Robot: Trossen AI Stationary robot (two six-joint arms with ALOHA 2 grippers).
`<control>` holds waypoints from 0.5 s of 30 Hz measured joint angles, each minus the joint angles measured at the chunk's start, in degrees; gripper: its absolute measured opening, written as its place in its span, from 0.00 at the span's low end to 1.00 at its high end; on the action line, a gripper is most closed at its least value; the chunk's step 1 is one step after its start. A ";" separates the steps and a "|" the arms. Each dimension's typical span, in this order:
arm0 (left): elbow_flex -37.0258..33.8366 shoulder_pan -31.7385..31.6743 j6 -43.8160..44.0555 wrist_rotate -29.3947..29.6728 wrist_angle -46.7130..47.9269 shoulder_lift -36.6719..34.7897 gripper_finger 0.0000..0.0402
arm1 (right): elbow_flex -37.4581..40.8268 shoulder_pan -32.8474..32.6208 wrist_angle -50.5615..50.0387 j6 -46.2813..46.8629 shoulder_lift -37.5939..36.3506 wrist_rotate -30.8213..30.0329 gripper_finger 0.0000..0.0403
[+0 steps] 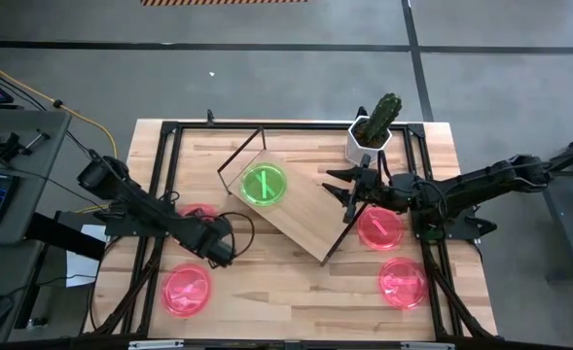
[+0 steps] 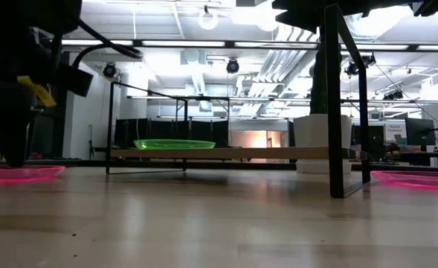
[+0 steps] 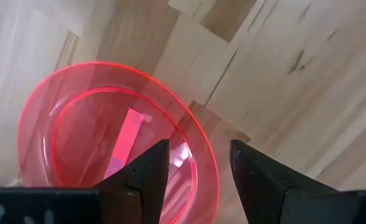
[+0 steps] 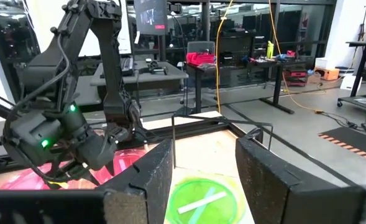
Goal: Place and stack plates onto a shelf
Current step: Put the pink plate on the shelf
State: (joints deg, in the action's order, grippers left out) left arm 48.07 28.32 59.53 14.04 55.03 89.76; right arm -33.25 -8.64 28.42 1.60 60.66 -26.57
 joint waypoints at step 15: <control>0.36 -0.02 1.45 -1.64 -2.03 6.10 0.40 | -0.01 0.00 -0.83 0.96 0.00 -0.13 0.40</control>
State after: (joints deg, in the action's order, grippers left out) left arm 48.43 28.29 60.98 12.41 53.00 95.87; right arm -33.26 -8.64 27.60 2.57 60.66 -26.70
